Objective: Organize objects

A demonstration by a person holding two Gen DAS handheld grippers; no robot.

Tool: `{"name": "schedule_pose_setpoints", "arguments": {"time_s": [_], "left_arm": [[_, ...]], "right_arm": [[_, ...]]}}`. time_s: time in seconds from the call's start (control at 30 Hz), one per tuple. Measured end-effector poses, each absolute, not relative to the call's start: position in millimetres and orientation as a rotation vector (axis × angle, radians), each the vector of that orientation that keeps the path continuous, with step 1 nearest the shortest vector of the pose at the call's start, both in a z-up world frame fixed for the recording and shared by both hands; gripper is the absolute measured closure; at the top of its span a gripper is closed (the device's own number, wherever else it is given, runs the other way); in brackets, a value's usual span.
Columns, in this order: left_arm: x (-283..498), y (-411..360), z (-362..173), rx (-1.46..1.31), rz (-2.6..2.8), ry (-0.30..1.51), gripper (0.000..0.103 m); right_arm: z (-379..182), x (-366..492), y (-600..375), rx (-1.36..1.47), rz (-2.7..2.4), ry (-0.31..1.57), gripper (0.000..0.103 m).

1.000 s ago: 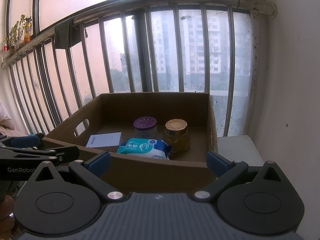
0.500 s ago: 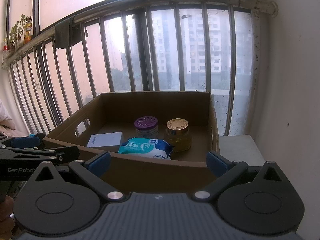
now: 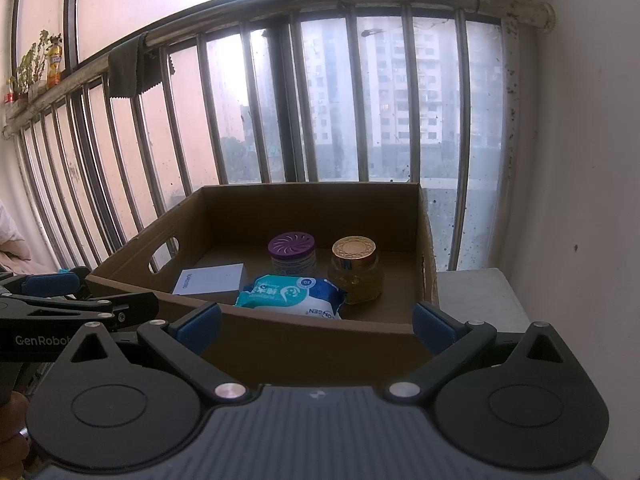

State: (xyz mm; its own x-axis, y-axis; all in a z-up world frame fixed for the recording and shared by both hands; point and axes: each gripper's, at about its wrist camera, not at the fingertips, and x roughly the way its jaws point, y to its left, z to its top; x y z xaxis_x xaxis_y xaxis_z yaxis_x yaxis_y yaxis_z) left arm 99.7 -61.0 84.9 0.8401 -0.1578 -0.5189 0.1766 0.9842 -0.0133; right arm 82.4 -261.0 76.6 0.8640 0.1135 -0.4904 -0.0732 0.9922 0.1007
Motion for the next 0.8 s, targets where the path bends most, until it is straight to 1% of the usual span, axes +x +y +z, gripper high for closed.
{"name": "schedule_pose_setpoints", "arguments": {"time_s": [0.8], "left_arm": [[99.4,-65.2,84.1,0.035,-0.172,0.548,0.001]], "right_arm": [[74.1,81.3,-264.3,0.087,0.092,0.519,0.0]]}}
